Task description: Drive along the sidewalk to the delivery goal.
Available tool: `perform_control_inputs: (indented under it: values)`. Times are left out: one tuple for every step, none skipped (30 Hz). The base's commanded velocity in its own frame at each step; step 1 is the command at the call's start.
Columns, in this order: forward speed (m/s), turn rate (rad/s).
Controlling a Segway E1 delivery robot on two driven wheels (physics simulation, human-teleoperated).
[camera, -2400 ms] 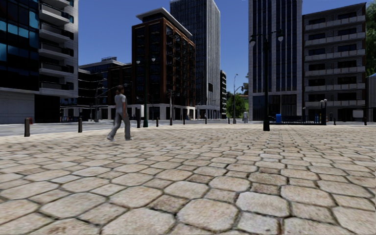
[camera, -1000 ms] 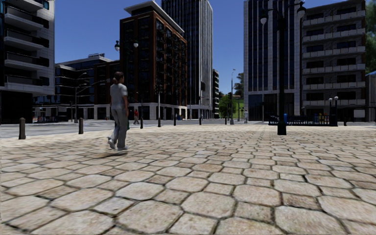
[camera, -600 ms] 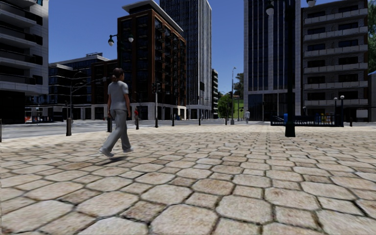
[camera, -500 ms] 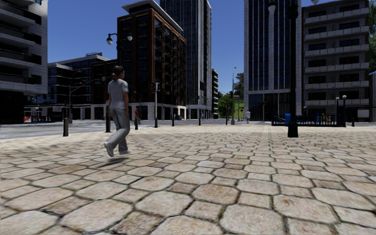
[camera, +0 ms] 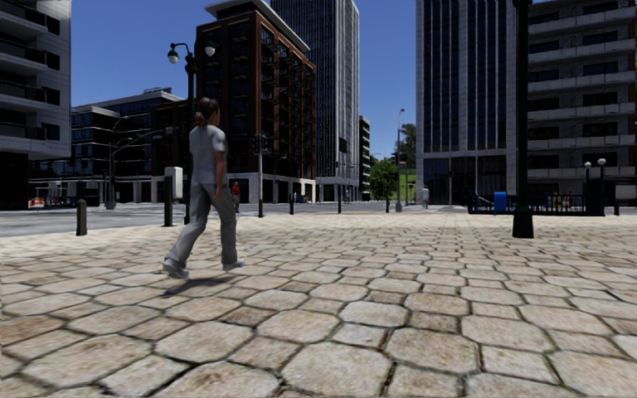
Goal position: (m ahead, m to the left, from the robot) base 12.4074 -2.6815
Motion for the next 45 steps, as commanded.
perform_control_inputs:
  values:
    - [1.84, 0.00]
    - [1.83, 0.00]
    - [1.83, 0.00]
    - [1.77, 0.00]
    - [1.58, -0.15]
    - [1.58, -0.15]
    - [1.49, -0.28]
    - [1.47, -0.31]
    - [1.46, -0.31]
    - [1.46, -0.31]
    - [1.39, -0.31]
    - [1.21, -0.31]
    - [1.21, -0.31]
    - [1.15, -0.31]
    - [1.13, -0.31]
    - [1.13, -0.31]
    - [1.13, -0.31]
    - [1.12, -0.31]
    - [1.12, -0.31]
    - [1.12, -0.31]
    - [1.12, -0.32]
    - [1.12, -0.32]
    - [1.12, -0.32]
    - [1.12, -0.32]
    - [1.12, -0.32]
    - [1.12, -0.32]
    - [1.12, -0.32]
    - [1.12, -0.32]
    - [1.12, -0.32]
    - [1.12, -0.32]
    - [1.12, -0.32]
    - [1.12, -0.32]
    - [1.12, -0.32]
    - [1.12, -0.32]
    - [1.12, -0.32]
    - [1.12, -0.32]
    - [1.12, -0.32]
    - [1.12, -0.32]
    - [1.12, -0.32]
    - [1.12, -0.32]
    - [1.12, -0.32]
    - [1.12, -0.32]
    - [1.12, -0.32]
    - [1.12, -0.32]
    - [1.12, -0.32]
